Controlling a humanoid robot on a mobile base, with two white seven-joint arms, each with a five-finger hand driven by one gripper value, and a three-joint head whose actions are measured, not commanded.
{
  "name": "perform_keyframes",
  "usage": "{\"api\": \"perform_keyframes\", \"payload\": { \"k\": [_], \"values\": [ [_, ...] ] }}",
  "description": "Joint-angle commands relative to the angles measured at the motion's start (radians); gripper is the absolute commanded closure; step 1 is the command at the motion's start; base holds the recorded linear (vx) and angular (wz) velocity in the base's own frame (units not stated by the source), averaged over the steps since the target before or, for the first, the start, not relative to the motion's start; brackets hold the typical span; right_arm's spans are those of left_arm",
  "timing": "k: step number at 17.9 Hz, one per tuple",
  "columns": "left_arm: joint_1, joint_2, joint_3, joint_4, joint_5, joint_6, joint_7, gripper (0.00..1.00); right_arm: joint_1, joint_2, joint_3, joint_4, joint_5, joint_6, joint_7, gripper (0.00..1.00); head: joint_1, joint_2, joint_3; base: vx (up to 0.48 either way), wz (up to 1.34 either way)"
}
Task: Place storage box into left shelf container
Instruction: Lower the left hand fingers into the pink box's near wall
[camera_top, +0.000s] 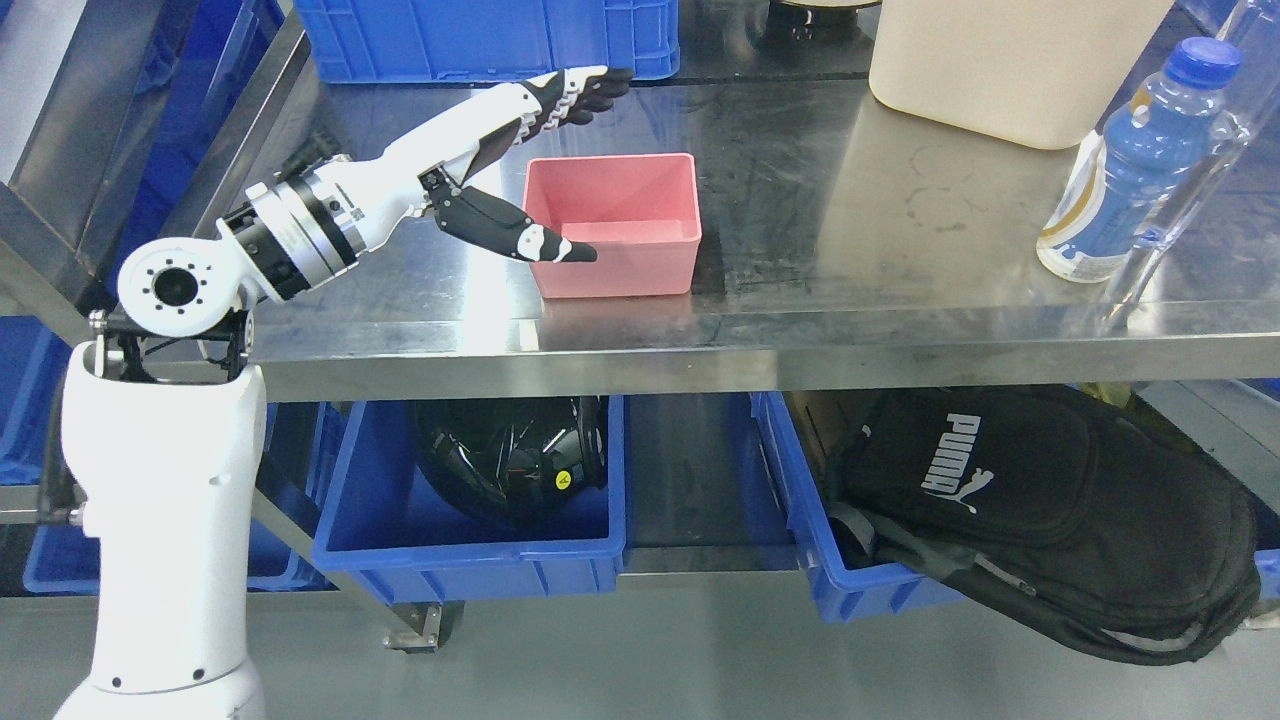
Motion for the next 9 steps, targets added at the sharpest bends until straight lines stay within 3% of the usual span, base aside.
{"api": "perform_keyframes", "payload": {
  "k": [1,9],
  "values": [
    [-0.094,0.025,-0.196,0.209,-0.148,0.001,-0.032,0.02,0.009,-0.017,-0.005,-0.017,0.002,0.0,0.0,0.0,0.0,0.0,0.0,0.0,0.0],
    [-0.166,-0.098,-0.268,0.376,-0.195,0.0,-0.048,0.02,0.009,-0.017,-0.005,-0.017,0.002,0.0,0.0,0.0,0.0,0.0,0.0,0.0,0.0]
  ]
}}
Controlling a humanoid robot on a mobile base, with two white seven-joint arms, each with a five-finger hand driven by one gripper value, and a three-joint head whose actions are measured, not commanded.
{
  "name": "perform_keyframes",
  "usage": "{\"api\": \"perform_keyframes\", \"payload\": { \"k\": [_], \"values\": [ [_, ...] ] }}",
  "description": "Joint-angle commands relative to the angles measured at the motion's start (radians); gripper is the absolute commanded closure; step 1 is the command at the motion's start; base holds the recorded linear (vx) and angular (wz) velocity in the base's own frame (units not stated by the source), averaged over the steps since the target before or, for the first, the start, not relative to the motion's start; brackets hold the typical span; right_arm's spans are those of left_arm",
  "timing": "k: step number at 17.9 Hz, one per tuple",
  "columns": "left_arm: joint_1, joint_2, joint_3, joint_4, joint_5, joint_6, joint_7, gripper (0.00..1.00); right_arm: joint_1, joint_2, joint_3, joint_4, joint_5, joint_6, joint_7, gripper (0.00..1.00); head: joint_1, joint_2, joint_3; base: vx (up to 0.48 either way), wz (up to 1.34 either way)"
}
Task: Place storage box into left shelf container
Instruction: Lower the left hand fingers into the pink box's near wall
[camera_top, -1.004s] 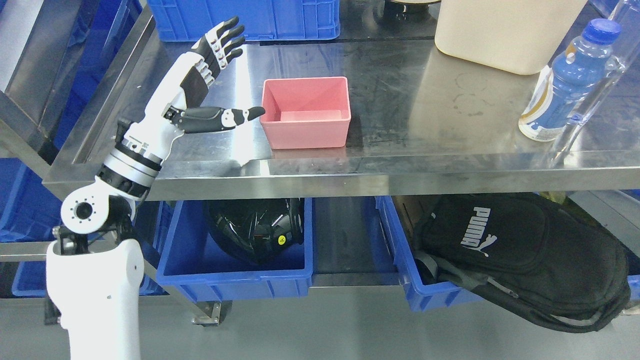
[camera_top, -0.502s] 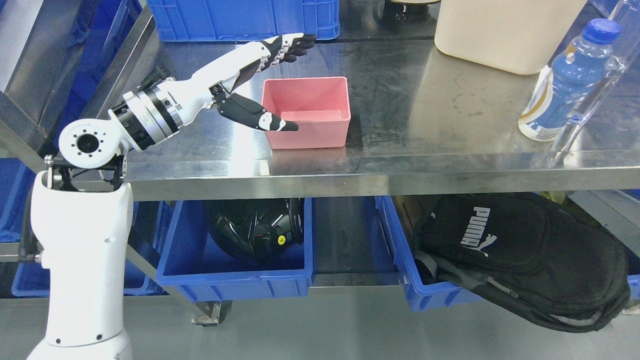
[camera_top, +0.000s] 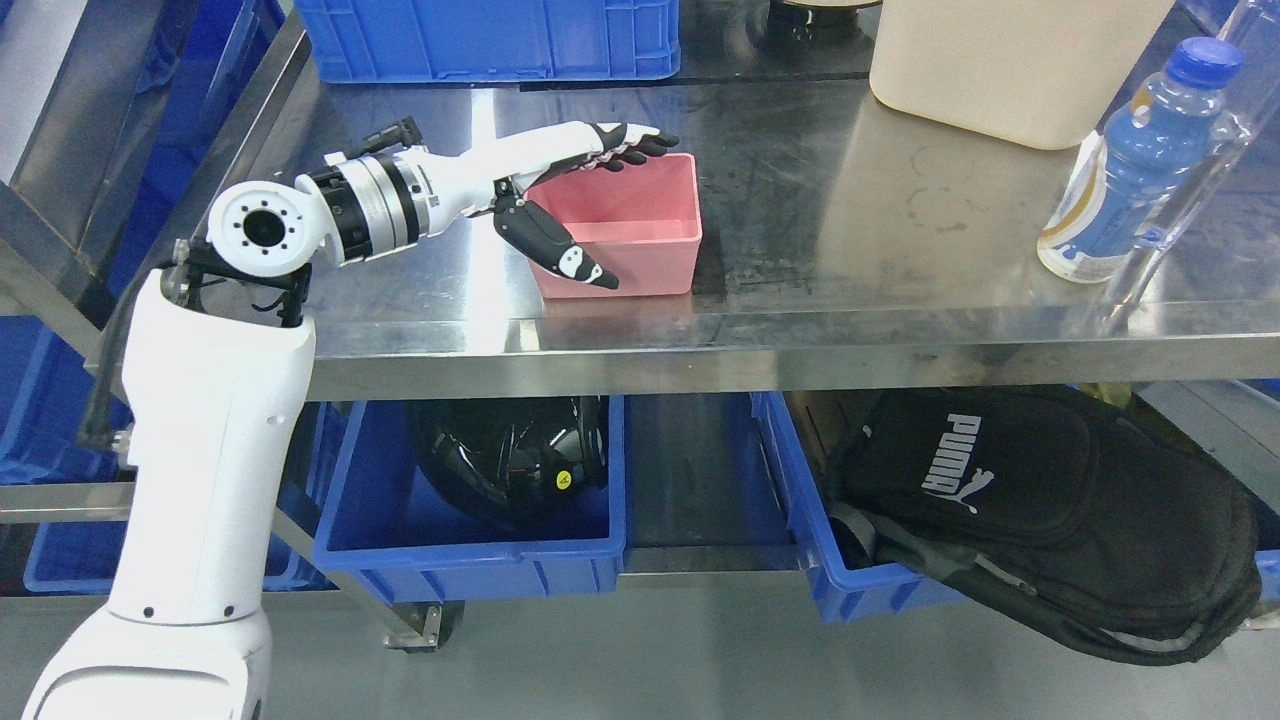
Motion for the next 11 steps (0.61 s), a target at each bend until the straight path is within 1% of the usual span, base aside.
{"api": "perform_keyframes", "payload": {
  "k": [1,3,7,9,10,11],
  "values": [
    [-0.058,-0.07,-0.152,0.223,-0.064,-0.001,-0.01,0.02,0.009,-0.017,-0.005,-0.017,0.002,0.0,0.0,0.0,0.0,0.0,0.0,0.0,0.0],
    [-0.082,-0.071,-0.153,0.257,-0.095,-0.001,-0.009,0.03,0.009,-0.017,-0.005,-0.017,0.002,0.0,0.0,0.0,0.0,0.0,0.0,0.0,0.0],
    [-0.131,-0.068,-0.152,0.311,-0.133,0.001,-0.013,0.08,0.009,-0.017,-0.005,-0.017,0.002,0.0,0.0,0.0,0.0,0.0,0.0,0.0,0.0],
    [-0.136,-0.07,-0.152,0.318,-0.137,0.001,-0.047,0.13,0.009,-0.017,-0.005,-0.017,0.002,0.0,0.0,0.0,0.0,0.0,0.0,0.0,0.0],
    [-0.135,-0.071,-0.15,0.326,-0.137,0.001,-0.073,0.17,0.011,-0.017,-0.005,-0.017,0.002,0.0,0.0,0.0,0.0,0.0,0.0,0.0,0.0],
    [-0.133,-0.071,-0.15,0.326,-0.137,0.001,-0.082,0.18,0.009,-0.017,-0.005,-0.017,0.002,0.0,0.0,0.0,0.0,0.0,0.0,0.0,0.0]
  ]
}}
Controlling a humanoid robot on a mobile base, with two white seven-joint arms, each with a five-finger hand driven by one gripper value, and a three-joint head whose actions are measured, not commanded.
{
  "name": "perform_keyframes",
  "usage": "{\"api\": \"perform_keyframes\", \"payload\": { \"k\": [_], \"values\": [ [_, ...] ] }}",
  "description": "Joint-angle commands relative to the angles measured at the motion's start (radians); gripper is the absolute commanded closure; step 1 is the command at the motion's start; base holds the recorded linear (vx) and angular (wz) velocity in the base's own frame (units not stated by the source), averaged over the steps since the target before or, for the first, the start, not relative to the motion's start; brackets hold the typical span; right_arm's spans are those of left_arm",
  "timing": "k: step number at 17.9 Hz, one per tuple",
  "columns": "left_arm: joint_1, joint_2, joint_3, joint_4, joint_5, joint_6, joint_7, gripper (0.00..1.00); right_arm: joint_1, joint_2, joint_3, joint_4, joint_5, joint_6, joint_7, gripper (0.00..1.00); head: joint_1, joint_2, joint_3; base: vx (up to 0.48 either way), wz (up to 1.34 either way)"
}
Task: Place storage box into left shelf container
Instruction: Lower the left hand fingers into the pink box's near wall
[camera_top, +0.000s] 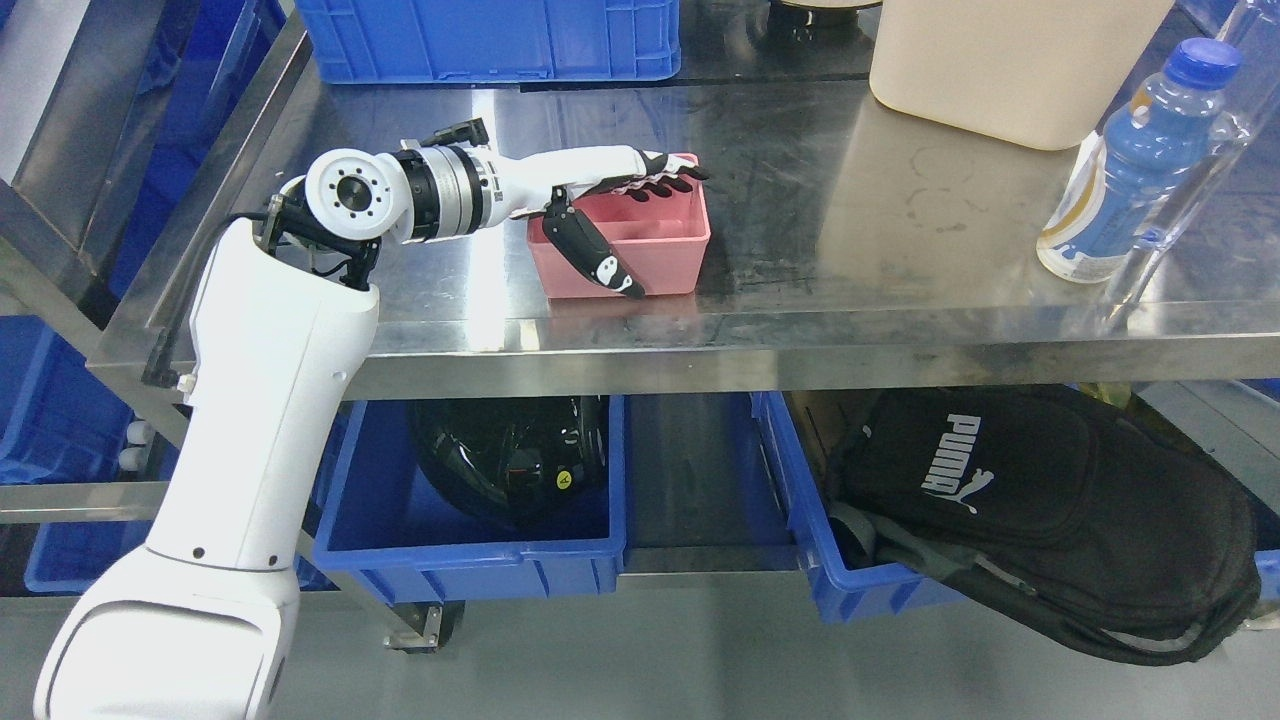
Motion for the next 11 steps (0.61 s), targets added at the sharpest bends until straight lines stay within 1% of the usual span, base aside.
{"api": "perform_keyframes", "payload": {
  "k": [1,7,11],
  "values": [
    [-0.022,-0.025,-0.049,0.13,-0.024,-0.002,-0.047,0.18,0.009,-0.017,-0.005,-0.017,0.002,0.0,0.0,0.0,0.0,0.0,0.0,0.0,0.0],
    [-0.076,-0.036,0.021,0.121,-0.017,-0.002,-0.044,0.15,0.009,-0.017,-0.005,-0.017,0.002,0.0,0.0,0.0,0.0,0.0,0.0,0.0,0.0],
    [-0.09,-0.035,0.049,0.084,-0.013,-0.001,-0.049,0.15,0.009,-0.017,-0.005,-0.017,0.002,0.0,0.0,0.0,0.0,0.0,0.0,0.0,0.0]
  ]
}}
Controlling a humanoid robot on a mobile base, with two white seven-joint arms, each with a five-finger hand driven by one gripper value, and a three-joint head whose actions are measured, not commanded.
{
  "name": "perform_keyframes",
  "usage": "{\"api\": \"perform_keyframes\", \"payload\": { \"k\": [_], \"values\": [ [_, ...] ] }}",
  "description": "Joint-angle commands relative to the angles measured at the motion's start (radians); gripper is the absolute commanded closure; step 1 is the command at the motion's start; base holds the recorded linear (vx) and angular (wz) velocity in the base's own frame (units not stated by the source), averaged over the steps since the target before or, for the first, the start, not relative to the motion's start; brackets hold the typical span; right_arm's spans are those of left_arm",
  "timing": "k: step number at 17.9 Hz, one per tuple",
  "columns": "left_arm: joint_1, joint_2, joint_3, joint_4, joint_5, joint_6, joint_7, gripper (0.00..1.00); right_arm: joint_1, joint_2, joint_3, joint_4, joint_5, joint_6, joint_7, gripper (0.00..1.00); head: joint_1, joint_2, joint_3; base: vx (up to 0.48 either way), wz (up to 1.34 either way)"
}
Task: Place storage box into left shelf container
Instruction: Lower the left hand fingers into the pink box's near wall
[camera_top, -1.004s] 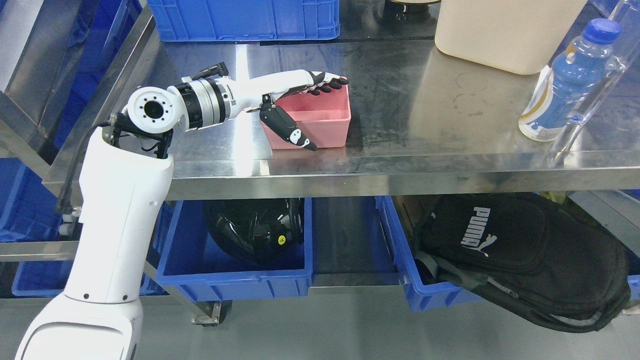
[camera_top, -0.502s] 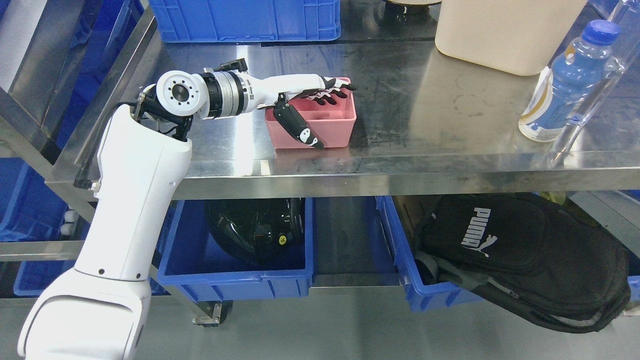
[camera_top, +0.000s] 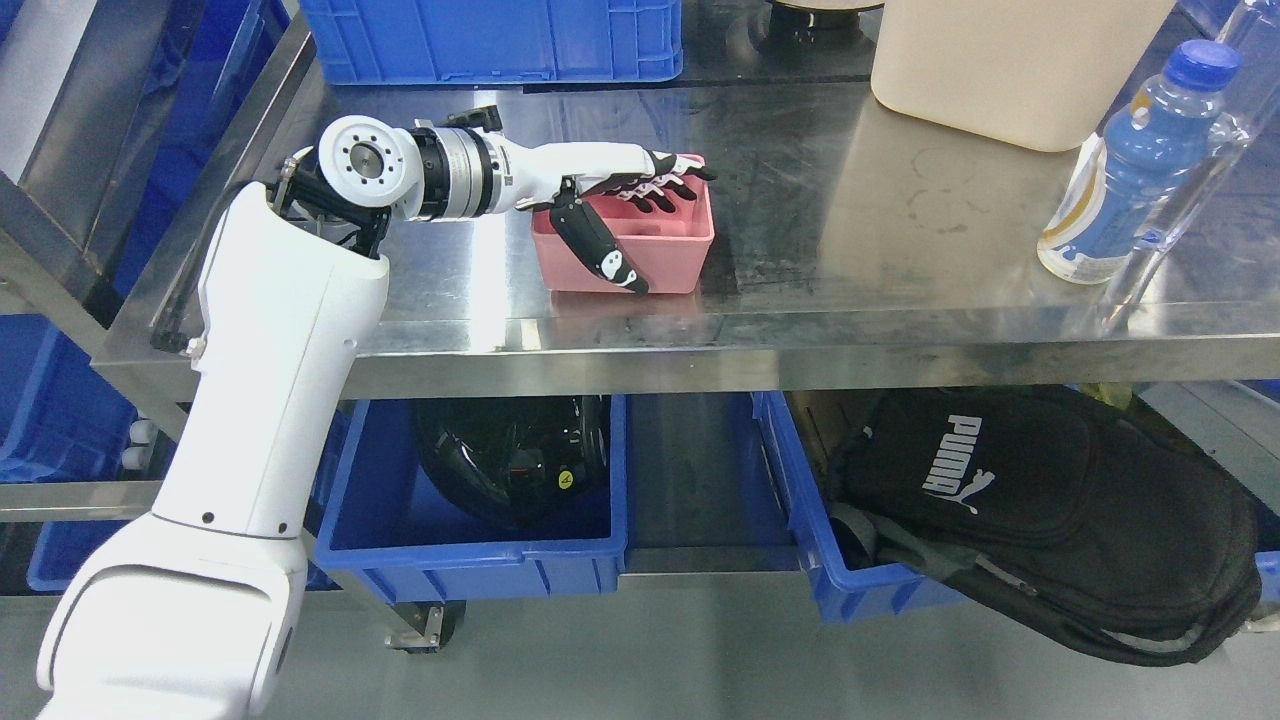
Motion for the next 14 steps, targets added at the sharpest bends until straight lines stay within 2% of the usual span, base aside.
{"api": "perform_keyframes", "payload": {
  "k": [1,4,8,14],
  "values": [
    [-0.03,-0.009,0.041,-0.007,0.003,0.004,0.006,0.15,0.009,-0.017,-0.005,-0.017,0.002,0.0,0.0,0.0,0.0,0.0,0.0,0.0,0.0],
    [-0.033,0.006,0.051,-0.016,0.003,0.004,0.005,0.15,0.009,-0.017,-0.005,-0.017,0.002,0.0,0.0,0.0,0.0,0.0,0.0,0.0,0.0],
    [-0.03,0.029,0.077,-0.095,0.004,0.004,-0.043,0.15,0.009,-0.017,-0.005,-0.017,0.002,0.0,0.0,0.0,0.0,0.0,0.0,0.0,0.0],
    [0.016,0.068,0.067,-0.102,0.004,0.004,-0.09,0.15,0.009,-0.017,-0.005,-0.017,0.002,0.0,0.0,0.0,0.0,0.0,0.0,0.0,0.0]
  ]
}}
